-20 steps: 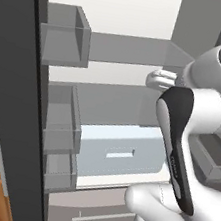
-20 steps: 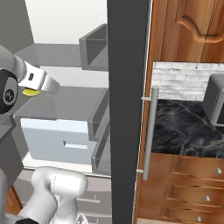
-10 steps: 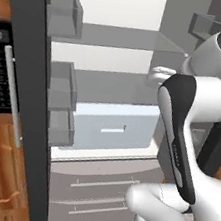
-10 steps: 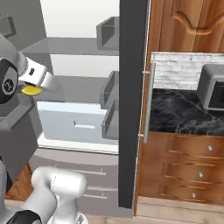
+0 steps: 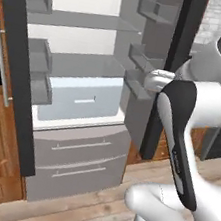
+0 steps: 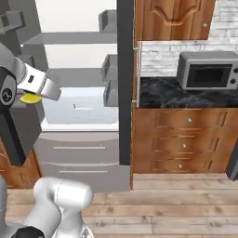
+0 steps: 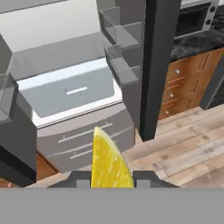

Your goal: There is a bowl on the dining counter. Grab a lemon wedge from the fridge and place it in the bowl. Then get the liquor bottle and glass cup from the cabinet and place them next to the bowl.

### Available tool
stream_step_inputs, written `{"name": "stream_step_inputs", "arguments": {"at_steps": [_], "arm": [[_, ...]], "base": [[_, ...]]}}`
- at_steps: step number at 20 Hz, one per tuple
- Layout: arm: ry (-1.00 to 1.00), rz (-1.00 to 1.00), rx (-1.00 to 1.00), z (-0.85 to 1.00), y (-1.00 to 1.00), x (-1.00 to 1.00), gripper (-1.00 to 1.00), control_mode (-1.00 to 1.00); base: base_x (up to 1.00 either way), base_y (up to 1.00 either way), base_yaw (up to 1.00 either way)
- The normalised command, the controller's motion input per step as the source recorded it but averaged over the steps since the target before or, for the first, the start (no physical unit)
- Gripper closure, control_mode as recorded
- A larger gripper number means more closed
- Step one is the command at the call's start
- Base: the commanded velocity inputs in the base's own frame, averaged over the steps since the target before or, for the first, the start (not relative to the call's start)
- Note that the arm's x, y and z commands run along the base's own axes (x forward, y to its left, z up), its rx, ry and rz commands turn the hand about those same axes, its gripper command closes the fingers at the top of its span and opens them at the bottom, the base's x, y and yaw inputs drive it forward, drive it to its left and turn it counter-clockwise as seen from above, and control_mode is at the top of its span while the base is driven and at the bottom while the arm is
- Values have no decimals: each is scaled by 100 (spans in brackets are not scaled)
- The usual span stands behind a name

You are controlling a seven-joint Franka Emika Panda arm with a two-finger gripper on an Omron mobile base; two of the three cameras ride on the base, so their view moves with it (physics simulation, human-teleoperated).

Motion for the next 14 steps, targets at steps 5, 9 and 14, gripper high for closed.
{"name": "stream_step_inputs", "arguments": {"at_steps": [5, 9, 14], "arm": [[0, 0, 0, 0, 0, 0, 100, 100], [0, 0, 0, 0, 0, 0, 100, 100], [0, 0, 0, 0, 0, 0, 100, 100]], "base": [[-12, 0, -95], [-1, -3, -96], [0, -15, -93]]}}
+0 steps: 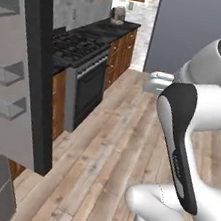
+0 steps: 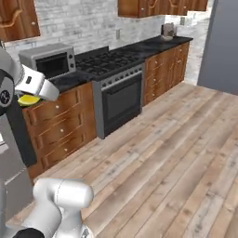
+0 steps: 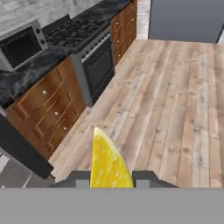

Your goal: There is a bowl on the dining counter. Grab a lemon wedge from the fridge and place it in the bowl. Then get the liquor bottle and glass cup from the cabinet and place them next to the bowl.

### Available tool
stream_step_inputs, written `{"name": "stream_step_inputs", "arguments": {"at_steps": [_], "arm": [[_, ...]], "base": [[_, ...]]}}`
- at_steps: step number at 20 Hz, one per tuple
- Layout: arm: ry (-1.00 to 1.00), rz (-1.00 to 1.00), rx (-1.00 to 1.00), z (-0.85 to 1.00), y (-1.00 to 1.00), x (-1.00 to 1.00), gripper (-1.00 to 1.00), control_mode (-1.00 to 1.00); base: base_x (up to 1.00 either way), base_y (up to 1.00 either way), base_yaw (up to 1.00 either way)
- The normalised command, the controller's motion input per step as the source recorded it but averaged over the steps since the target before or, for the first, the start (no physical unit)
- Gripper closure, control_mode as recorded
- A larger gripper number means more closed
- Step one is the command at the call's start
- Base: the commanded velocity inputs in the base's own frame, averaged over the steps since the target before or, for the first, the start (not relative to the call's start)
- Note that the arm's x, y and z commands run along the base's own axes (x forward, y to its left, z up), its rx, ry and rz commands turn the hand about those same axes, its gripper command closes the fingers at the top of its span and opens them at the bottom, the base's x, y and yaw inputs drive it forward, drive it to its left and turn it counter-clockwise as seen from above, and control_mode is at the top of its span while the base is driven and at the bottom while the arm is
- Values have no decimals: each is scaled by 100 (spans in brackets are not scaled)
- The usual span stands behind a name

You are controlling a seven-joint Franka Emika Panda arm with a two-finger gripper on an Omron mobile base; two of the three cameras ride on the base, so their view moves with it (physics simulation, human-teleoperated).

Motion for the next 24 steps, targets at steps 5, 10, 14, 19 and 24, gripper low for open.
{"name": "stream_step_inputs", "arguments": {"at_steps": [5, 10, 14, 19, 24], "arm": [[0, 0, 0, 0, 0, 0, 100, 100], [0, 0, 0, 0, 0, 0, 100, 100], [0, 0, 0, 0, 0, 0, 100, 100], [0, 0, 0, 0, 0, 0, 100, 100], [0, 0, 0, 0, 0, 0, 100, 100]], "base": [[0, -26, -90], [-6, -35, -85], [-4, -36, -85], [-10, -35, -84], [-16, -35, -82]]}}
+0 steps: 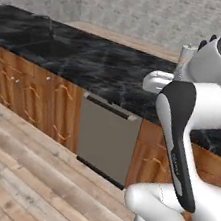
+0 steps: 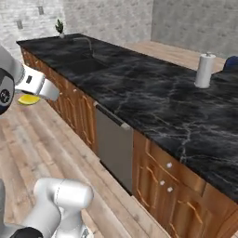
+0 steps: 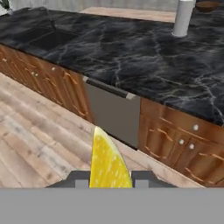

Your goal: There is a bowl on the dining counter. Grab a lemon wedge from the fridge and place it in the bowl. Then get the liquor bottle and glass cup from the cabinet and place them next to the bowl.

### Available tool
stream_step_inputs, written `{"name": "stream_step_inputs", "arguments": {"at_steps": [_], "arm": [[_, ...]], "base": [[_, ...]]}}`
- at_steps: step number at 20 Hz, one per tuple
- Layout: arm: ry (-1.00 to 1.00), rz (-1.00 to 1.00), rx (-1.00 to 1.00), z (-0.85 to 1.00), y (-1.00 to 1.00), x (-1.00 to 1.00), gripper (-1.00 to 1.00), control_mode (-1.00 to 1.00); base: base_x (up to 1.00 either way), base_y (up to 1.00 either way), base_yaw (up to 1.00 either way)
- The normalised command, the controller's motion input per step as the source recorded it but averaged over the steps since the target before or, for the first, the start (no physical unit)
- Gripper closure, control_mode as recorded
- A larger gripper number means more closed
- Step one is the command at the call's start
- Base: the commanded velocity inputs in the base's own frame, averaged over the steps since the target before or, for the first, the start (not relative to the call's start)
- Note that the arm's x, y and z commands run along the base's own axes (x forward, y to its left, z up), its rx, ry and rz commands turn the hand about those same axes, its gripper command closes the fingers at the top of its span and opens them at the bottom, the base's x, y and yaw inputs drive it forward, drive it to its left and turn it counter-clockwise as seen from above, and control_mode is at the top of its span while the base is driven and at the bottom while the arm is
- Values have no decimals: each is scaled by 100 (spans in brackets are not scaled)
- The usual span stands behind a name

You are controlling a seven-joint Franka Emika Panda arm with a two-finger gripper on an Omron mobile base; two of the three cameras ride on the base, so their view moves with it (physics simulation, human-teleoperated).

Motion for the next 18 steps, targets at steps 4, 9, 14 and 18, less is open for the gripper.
{"name": "stream_step_inputs", "arguments": {"at_steps": [4, 9, 14, 18], "arm": [[0, 0, 0, 0, 0, 0, 100, 100], [0, 0, 0, 0, 0, 0, 100, 100], [0, 0, 0, 0, 0, 0, 100, 100], [0, 0, 0, 0, 0, 0, 100, 100]], "base": [[-19, -35, -81], [-19, -36, -81], [-15, -32, -79], [-4, -30, -77]]}}
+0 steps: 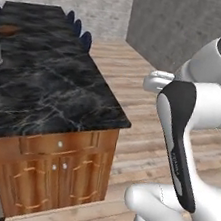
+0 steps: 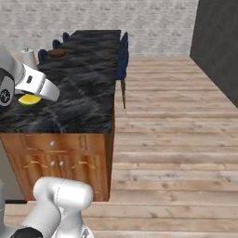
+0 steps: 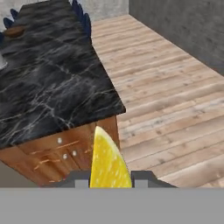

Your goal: There is a bowl on the dining counter. Grab a lemon wedge from the fridge and place it in the bowl. Then get the liquor bottle and glass cup from the cabinet and place them next to the bowl.

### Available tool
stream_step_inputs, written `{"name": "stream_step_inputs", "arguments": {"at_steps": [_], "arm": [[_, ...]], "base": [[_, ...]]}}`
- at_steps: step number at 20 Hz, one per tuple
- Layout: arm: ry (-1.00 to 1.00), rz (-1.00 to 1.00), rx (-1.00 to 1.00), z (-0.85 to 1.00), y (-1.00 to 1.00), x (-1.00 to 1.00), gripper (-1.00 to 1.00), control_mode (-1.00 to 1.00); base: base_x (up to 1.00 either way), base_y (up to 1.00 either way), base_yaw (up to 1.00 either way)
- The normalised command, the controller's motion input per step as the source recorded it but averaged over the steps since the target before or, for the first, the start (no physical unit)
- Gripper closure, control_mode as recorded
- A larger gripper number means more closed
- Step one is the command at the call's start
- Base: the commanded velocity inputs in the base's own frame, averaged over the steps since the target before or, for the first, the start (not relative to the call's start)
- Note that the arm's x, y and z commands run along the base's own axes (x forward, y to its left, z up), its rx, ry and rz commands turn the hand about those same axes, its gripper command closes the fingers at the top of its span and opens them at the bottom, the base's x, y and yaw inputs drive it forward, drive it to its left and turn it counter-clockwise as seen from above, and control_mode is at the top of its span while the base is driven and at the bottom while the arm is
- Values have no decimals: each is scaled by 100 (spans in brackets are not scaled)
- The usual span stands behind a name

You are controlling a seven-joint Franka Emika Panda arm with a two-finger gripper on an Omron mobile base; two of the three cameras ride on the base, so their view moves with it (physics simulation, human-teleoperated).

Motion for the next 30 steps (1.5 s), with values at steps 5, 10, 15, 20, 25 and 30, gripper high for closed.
{"name": "stream_step_inputs", "arguments": {"at_steps": [5, 10, 15, 20, 25, 30], "arm": [[0, 0, 0, 0, 0, 0, 100, 100], [0, 0, 0, 0, 0, 0, 100, 100], [0, 0, 0, 0, 0, 0, 100, 100], [0, 0, 0, 0, 0, 0, 100, 100], [0, 0, 0, 0, 0, 0, 100, 100], [0, 0, 0, 0, 0, 0, 100, 100]], "base": [[28, -52, -43], [65, -99, -2], [100, -100, 20], [100, -74, 28], [100, -67, 29], [100, -52, 23]]}}
